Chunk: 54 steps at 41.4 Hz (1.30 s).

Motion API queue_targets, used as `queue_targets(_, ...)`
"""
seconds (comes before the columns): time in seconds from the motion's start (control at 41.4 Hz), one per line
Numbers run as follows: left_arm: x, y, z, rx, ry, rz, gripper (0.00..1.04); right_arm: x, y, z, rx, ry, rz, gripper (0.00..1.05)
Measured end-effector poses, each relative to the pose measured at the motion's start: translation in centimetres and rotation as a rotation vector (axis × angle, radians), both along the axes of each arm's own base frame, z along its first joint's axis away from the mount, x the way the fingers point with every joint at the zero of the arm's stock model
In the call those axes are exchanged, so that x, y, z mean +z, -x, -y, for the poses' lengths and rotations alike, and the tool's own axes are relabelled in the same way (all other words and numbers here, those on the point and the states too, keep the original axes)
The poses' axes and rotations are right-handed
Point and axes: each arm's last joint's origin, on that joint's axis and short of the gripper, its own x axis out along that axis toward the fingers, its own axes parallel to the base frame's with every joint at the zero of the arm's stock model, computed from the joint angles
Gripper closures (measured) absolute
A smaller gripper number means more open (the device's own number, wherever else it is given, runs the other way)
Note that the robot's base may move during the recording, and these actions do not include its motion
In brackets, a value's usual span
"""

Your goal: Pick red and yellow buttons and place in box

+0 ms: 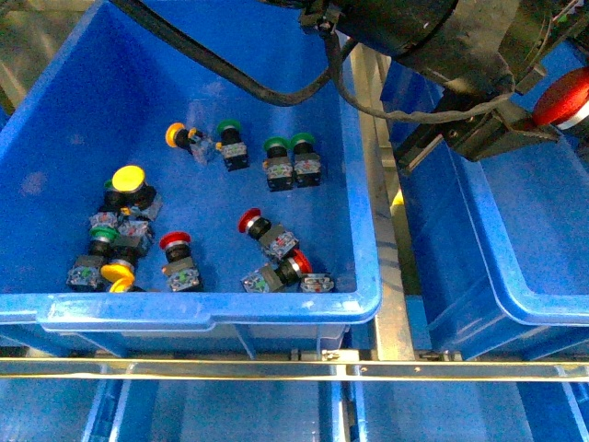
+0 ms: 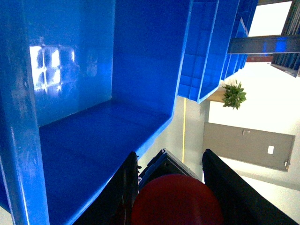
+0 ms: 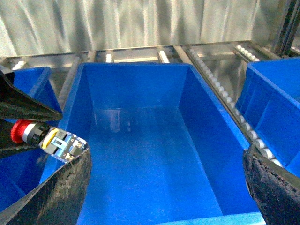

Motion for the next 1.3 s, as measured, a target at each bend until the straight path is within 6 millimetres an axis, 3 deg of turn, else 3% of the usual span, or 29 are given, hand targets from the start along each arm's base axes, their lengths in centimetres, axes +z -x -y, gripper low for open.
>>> queue_targets(0.097, -0.6, 0.3, 0.0, -0.003, -0.008, -0.013, 0.71, 0.1, -0.8, -0.3, -0.337, 0.012, -0.364, 0.07)
queue_targets(0.169, -0.8, 0.4, 0.0, -0.004, -0.009, -0.017, 0.71, 0.6, -2.8, -0.8, -0.450, 0.124, -0.465, 0.07)
queue_targets(0.362, -1.2, 0.6, -0.1, -0.002, -0.011, -0.025, 0.71, 0.9, -8.4, -3.0, -0.208, 0.309, -0.590, 0.07)
queue_targets(0.507, -1.1, 0.4, -0.3, 0.005, -0.006, -0.026, 0.71, 0.8, -10.0, -3.7, -0.079, 0.376, -0.632, 0.07)
queue_targets(0.894, -0.9, 0.0, -0.6, 0.022, 0.014, -0.021, 0.71, 2.4, -11.2, -6.0, 0.190, 0.567, -0.706, 0.07)
queue_targets(1.305, -1.3, 0.2, -0.7, 0.021, 0.016, -0.031, 0.71, 3.8, -12.3, -7.3, 0.317, 0.703, -0.698, 0.07)
